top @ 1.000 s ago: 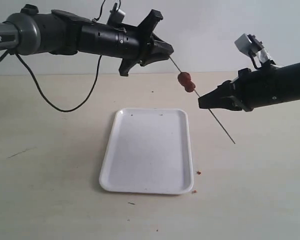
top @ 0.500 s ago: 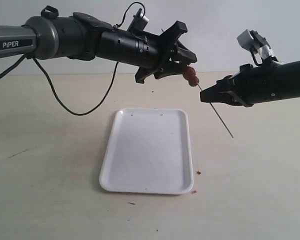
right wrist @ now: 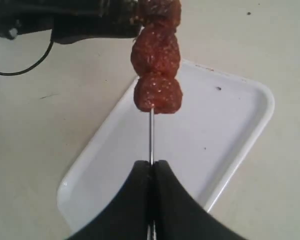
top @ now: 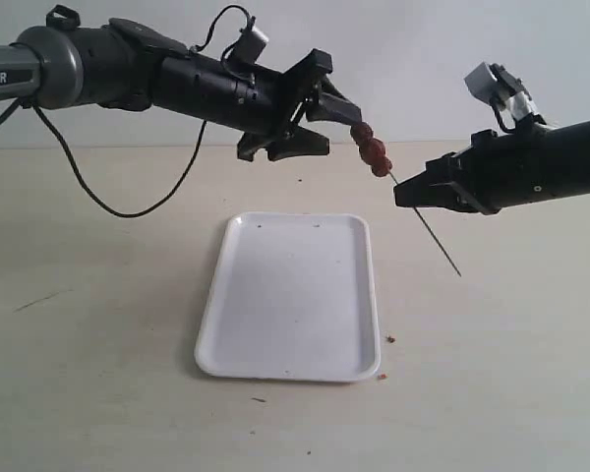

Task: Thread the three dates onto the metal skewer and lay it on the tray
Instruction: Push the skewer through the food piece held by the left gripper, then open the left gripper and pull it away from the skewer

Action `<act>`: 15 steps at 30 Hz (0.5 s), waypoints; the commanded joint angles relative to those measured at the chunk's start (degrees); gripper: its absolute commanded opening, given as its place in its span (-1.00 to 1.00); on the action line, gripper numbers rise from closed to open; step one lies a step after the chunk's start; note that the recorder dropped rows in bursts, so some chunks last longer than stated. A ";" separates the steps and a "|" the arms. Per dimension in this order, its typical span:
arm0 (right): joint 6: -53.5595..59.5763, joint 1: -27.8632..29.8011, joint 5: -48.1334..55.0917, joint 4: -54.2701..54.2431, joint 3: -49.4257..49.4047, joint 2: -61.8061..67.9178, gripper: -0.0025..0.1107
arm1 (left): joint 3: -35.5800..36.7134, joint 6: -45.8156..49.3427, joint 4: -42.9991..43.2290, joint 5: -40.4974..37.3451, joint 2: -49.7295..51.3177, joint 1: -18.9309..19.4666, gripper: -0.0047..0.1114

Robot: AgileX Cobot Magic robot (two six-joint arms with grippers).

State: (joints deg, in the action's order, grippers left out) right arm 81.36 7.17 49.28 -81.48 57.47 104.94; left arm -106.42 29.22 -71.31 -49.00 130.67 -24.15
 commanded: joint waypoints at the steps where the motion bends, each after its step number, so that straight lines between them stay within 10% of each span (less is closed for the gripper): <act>1: -9.63 -5.07 -2.45 3.44 -0.47 -0.16 -0.96 | -0.20 2.24 15.63 -4.94 -0.94 1.70 -0.90; 7: -17.58 -13.03 -12.06 5.58 -1.23 -0.16 -0.96 | 0.43 2.52 21.68 -4.95 -5.09 3.62 -0.92; 15: -29.31 -14.37 -13.51 5.10 -1.62 -0.05 -0.96 | 21.80 8.72 25.13 14.80 -23.55 3.62 -0.92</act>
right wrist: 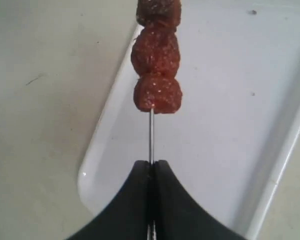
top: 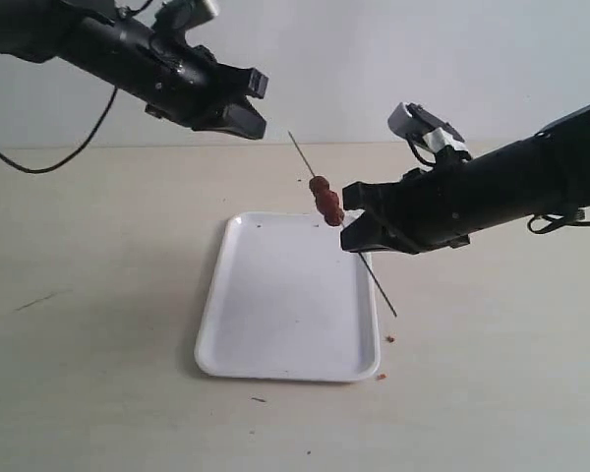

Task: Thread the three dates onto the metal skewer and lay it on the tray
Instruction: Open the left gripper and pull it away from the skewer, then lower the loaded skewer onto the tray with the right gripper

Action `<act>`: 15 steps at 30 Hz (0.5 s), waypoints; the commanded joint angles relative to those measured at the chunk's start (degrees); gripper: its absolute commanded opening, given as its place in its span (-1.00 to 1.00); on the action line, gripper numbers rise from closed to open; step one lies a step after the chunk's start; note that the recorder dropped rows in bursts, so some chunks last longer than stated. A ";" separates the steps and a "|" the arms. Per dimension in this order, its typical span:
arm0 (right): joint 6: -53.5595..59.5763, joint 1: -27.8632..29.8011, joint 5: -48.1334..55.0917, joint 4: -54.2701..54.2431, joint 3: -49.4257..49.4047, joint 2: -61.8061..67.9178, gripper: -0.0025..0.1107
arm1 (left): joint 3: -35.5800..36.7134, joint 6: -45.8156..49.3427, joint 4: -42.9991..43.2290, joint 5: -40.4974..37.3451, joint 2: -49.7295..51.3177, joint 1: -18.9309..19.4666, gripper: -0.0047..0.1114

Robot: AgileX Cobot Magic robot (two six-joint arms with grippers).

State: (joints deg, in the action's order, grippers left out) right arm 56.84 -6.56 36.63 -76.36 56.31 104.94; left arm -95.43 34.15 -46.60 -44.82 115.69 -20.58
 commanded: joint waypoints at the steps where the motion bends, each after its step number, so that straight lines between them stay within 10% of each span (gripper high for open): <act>1: -5.40 -1.35 -1.98 -0.12 -0.76 -0.05 -0.96 | 14.77 4.96 0.16 14.07 -11.37 0.04 -0.92; 15: -13.54 -17.20 -24.91 -13.22 -3.38 1.15 -0.96 | 52.84 13.71 -3.51 46.14 -43.75 0.04 -0.92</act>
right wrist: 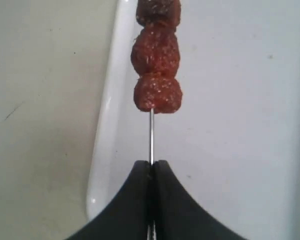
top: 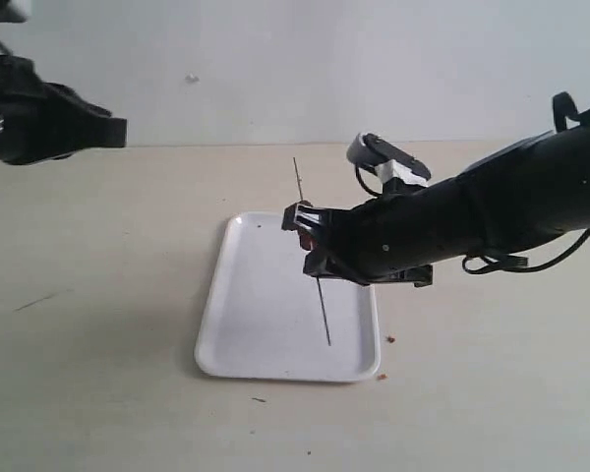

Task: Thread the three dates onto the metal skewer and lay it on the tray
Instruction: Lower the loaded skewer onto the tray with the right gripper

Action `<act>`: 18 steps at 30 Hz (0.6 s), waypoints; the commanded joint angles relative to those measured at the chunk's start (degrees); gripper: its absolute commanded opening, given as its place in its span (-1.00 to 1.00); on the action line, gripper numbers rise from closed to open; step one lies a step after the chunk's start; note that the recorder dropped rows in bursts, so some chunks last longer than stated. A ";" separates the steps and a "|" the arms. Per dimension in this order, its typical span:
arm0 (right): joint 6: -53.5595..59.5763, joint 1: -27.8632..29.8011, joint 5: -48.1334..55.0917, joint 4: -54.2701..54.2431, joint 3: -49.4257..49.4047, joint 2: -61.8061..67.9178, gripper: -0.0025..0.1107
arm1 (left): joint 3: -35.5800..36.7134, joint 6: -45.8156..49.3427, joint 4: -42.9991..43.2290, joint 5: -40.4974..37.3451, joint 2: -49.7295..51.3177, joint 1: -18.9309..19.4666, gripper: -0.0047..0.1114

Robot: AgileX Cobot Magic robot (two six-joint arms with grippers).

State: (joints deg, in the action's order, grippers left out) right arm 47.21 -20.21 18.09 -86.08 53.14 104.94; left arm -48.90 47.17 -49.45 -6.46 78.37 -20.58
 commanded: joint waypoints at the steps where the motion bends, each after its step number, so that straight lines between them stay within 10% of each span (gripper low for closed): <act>1: -4.21 -4.18 -7.39 -3.93 -0.21 1.91 -0.96 | 7.43 0.69 -0.65 9.09 -7.63 0.04 -0.92; 18: -5.32 -5.79 -9.23 -4.41 -0.10 8.96 -0.90 | 10.29 0.55 -0.65 9.38 -14.74 0.04 -0.92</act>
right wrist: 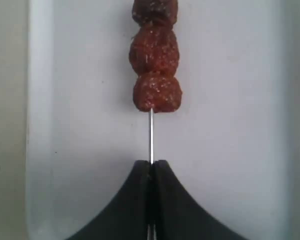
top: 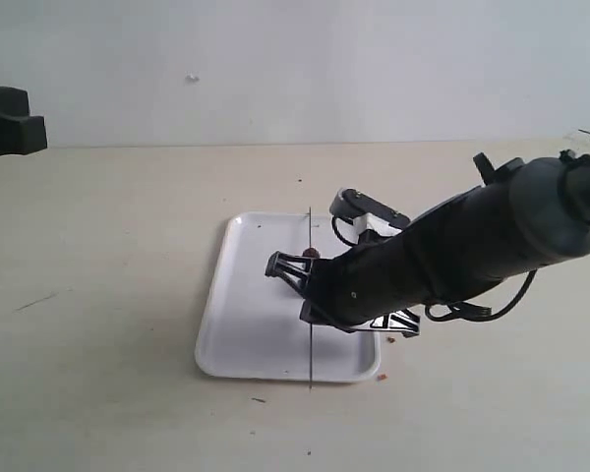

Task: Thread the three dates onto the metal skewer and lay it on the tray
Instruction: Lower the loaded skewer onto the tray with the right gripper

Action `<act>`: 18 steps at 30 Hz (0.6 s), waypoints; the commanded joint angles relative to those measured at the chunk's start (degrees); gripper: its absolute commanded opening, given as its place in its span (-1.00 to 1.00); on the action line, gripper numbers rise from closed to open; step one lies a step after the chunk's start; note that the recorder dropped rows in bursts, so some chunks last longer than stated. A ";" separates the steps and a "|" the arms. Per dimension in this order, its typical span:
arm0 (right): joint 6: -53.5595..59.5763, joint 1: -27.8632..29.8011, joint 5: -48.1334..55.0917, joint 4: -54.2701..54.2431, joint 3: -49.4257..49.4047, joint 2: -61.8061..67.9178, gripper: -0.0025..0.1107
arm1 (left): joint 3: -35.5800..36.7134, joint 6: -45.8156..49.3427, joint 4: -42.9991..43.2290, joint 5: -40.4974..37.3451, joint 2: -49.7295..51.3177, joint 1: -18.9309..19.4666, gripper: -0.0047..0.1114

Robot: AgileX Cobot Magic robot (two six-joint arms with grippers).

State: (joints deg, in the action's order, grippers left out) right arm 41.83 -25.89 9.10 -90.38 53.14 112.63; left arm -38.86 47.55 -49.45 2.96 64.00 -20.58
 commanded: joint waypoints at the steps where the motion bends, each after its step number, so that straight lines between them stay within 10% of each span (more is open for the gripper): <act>1: 0.07 -0.11 -0.24 -0.10 -0.10 1.50 -0.83 | 0.24 0.16 -0.65 -0.04 -0.38 0.04 -0.92; 10: 0.17 -0.11 -1.15 0.42 -0.10 -0.57 0.07 | 0.24 0.16 -0.65 -0.17 -0.40 0.04 -0.92; 18: 0.17 -0.11 -2.23 5.85 -0.10 -5.27 0.13 | 0.24 0.16 -0.56 -3.55 -0.65 0.04 -0.92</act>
State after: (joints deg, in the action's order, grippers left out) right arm 41.83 -25.94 7.23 -87.21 53.14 109.53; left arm -38.86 47.55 -49.45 1.14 64.00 -20.58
